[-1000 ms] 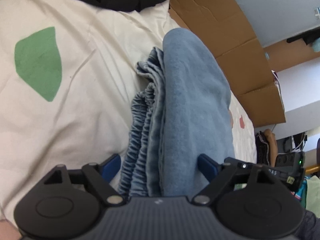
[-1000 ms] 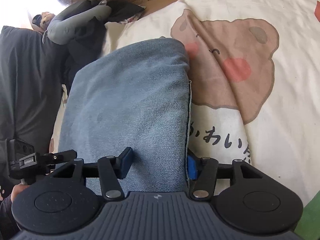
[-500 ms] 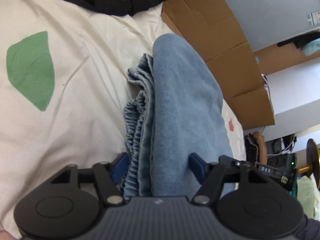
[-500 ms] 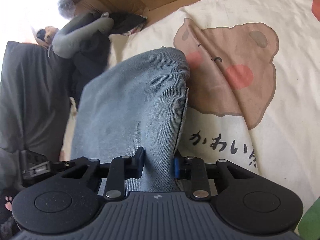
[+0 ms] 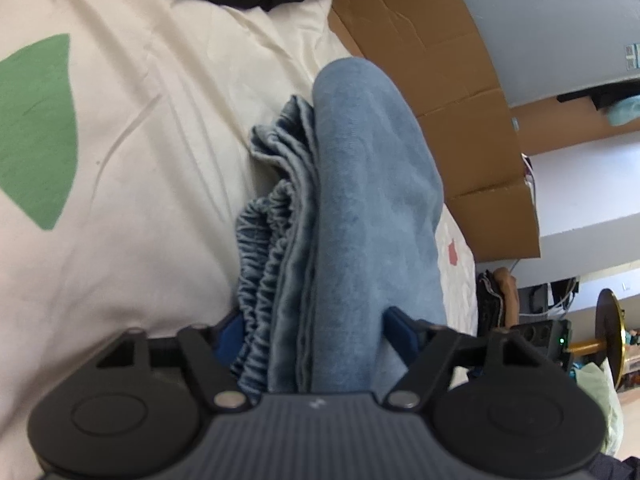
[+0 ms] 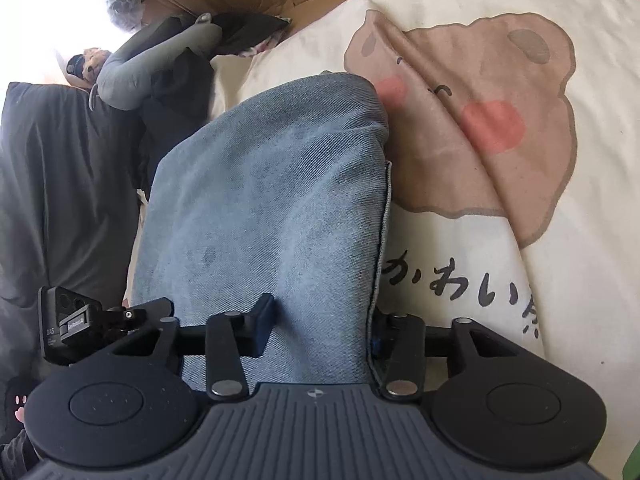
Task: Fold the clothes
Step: 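Close the right gripper on the folded jeans bundle while the left gripper holds it, then lift the folded jeans bundle off the duvet with both grippers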
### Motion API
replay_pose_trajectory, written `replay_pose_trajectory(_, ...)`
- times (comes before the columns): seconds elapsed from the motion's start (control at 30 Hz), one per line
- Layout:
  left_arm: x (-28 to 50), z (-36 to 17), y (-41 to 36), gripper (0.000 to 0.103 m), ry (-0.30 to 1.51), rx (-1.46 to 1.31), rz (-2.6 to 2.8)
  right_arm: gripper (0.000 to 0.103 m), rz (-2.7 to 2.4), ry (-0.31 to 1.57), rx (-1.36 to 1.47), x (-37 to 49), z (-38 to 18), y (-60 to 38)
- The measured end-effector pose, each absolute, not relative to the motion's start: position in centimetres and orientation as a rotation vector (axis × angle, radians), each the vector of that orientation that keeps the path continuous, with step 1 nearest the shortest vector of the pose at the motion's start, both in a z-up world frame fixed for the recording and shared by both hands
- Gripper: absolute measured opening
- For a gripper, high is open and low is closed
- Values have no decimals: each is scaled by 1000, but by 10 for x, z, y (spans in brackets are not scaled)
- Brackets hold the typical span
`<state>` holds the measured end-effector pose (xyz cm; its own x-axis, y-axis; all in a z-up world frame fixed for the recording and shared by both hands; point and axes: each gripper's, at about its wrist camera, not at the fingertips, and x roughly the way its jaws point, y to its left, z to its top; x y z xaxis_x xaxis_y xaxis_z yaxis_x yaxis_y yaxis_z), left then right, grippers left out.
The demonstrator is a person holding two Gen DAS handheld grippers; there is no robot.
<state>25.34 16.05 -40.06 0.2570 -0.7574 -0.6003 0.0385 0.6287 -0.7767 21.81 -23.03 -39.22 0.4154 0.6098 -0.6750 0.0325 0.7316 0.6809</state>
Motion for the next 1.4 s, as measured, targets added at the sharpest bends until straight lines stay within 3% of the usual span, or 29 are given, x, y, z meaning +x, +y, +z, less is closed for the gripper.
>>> replay_pose_trajectory(0.27, 251, -390, 160, 62, 1209, -709, -622, 22, 414, 1074, 615, 212, -371, -228)
replay_pose_trajectory(0.8, 235, -386, 88, 57, 1265, -708, -751, 21, 299, 1075, 571, 168, -337, -290)
replay_pose_trajectory(1.4, 235, -390, -10, 56, 1311, -642, -841, 22, 281, 1338, 529, 153, -333, -352)
